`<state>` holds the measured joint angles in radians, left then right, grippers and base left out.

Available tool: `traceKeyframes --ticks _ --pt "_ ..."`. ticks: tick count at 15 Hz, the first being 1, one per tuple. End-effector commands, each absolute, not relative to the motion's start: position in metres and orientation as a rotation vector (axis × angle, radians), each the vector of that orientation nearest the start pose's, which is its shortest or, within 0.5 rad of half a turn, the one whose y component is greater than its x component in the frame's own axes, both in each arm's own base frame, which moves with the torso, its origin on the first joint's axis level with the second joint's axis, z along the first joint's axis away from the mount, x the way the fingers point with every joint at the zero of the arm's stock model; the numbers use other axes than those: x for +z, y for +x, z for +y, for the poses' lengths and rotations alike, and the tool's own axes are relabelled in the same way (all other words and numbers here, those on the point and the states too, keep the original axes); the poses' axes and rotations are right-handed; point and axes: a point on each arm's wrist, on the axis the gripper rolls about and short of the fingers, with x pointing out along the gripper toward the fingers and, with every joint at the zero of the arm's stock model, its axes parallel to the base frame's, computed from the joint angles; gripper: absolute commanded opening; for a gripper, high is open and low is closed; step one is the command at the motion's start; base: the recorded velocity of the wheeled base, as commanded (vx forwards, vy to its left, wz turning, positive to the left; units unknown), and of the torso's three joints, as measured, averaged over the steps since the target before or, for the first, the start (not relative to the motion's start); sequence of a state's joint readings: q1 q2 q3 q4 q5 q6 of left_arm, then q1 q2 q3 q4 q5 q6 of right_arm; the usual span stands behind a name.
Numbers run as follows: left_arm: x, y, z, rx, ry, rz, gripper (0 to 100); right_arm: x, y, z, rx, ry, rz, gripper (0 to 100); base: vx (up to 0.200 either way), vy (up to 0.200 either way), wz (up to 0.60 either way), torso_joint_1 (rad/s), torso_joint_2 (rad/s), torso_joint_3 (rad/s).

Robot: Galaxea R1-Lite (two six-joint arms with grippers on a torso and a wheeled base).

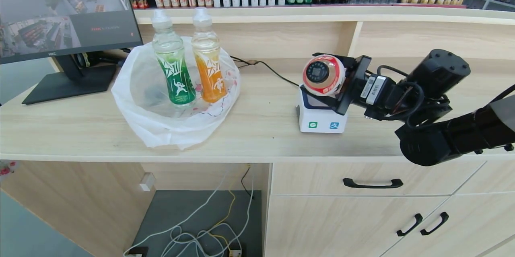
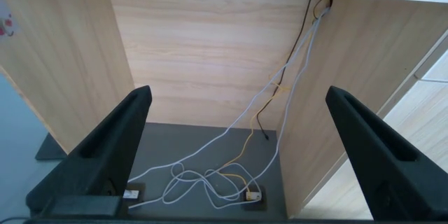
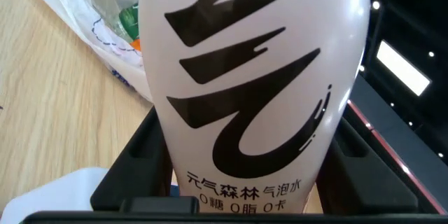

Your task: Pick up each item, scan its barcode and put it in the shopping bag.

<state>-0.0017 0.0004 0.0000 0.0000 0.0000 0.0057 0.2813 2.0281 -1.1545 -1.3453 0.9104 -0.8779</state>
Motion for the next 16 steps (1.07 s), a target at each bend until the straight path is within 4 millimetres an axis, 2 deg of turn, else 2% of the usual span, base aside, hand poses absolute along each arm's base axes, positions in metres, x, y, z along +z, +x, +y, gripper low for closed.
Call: traceKeyframes --ticks 1,10,16 --pt "0.0755 -0.0228 0.0000 -0.002 0.006 0.000 100 0.2242 0.3672 0.1238 0.893 -0.907 -0.958 0 0.000 0.000 0.00 0.000 0.00 0.000" --pt "0.0755 -0.0228 0.0000 -0.002 0.006 0.000 100 0.2265 0.3640 0.1247 0.894 -0.906 -0.963 0 0.000 0.000 0.00 0.000 0.00 0.000" --pt "0.0755 -0.0228 0.0000 -0.002 0.006 0.000 100 0.2195 0.3600 0.1289 0.910 -0.898 -0.946 0 0.000 0.000 0.00 0.000 0.00 0.000"
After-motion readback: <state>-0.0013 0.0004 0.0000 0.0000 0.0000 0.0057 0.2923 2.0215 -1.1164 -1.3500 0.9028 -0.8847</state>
